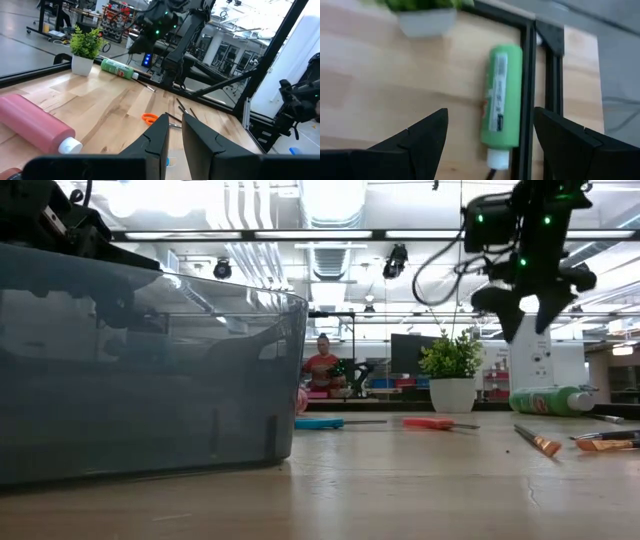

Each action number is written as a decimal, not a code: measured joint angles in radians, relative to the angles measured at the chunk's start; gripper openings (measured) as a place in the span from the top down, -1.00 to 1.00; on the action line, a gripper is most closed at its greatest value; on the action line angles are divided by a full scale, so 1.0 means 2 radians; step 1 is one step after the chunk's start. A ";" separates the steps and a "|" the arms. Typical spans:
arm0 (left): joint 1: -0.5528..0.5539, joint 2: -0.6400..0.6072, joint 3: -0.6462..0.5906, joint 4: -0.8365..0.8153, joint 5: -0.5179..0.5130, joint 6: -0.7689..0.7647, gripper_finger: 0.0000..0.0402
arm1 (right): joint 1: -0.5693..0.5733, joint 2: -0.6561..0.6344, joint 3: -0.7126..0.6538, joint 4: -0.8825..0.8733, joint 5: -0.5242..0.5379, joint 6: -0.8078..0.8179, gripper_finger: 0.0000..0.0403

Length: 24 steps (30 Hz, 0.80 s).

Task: Pick & Place Paint Supplies
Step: Put the green paint bottle into the top transparent bin

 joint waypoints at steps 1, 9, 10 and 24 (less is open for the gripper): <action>0.000 0.000 0.000 0.000 0.000 0.000 0.69 | -0.006 0.000 -0.008 0.001 -0.001 0.001 -0.44; 0.000 0.000 0.000 0.000 0.000 0.000 0.69 | -0.049 -0.001 -0.052 0.031 -0.019 -0.005 -0.44; 0.000 0.000 0.000 0.000 0.000 0.000 0.69 | -0.052 -0.001 -0.057 0.043 -0.024 -0.008 -0.44; 0.000 0.000 0.000 0.000 0.000 0.000 0.69 | -0.083 -0.001 -0.104 0.081 -0.042 -0.007 -0.44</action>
